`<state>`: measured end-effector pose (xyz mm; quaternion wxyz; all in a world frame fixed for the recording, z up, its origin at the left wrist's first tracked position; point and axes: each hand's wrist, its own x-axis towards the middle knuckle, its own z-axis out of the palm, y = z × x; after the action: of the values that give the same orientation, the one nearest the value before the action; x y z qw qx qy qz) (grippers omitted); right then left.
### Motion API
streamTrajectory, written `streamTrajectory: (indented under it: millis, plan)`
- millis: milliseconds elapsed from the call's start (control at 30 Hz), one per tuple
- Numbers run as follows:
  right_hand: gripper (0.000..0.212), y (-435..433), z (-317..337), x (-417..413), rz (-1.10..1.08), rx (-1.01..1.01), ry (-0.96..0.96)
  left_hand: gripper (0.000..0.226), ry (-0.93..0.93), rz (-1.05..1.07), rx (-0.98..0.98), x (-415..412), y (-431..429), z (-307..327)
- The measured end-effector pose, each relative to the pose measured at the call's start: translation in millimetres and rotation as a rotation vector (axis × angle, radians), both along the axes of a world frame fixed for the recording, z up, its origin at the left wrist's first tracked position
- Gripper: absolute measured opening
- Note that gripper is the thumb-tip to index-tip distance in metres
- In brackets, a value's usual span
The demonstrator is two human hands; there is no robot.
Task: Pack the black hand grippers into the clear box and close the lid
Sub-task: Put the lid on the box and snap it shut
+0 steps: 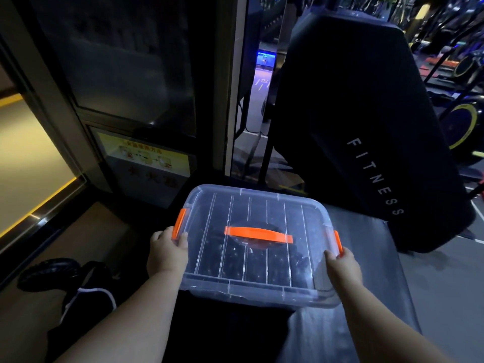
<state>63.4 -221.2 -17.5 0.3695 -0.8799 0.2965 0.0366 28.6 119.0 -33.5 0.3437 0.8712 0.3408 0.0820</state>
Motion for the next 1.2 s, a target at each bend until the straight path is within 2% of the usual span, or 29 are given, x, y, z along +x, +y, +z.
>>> streamTrajectory:
  millis: [267,500,767,1200]
  plan:
    - [0.017,1.8,-1.9,-2.7,0.006,-0.048,-0.029,0.038,-0.013,-0.002,-0.010,-1.8,-1.5,3.9]
    - [0.028,0.7,0.9,-8.1,0.056,-0.014,0.017,0.037,-0.002,0.004,-0.015,-3.4,-4.9,6.3]
    - [0.030,-9.6,-0.5,-24.8,0.117,-0.032,0.002,0.038,0.001,0.007,-0.025,-13.5,-13.5,9.0]
    - [0.033,-115.4,-9.6,-54.4,-0.036,-0.110,0.038,0.034,-0.065,-0.129,-0.091,4.1,-118.1,14.4]
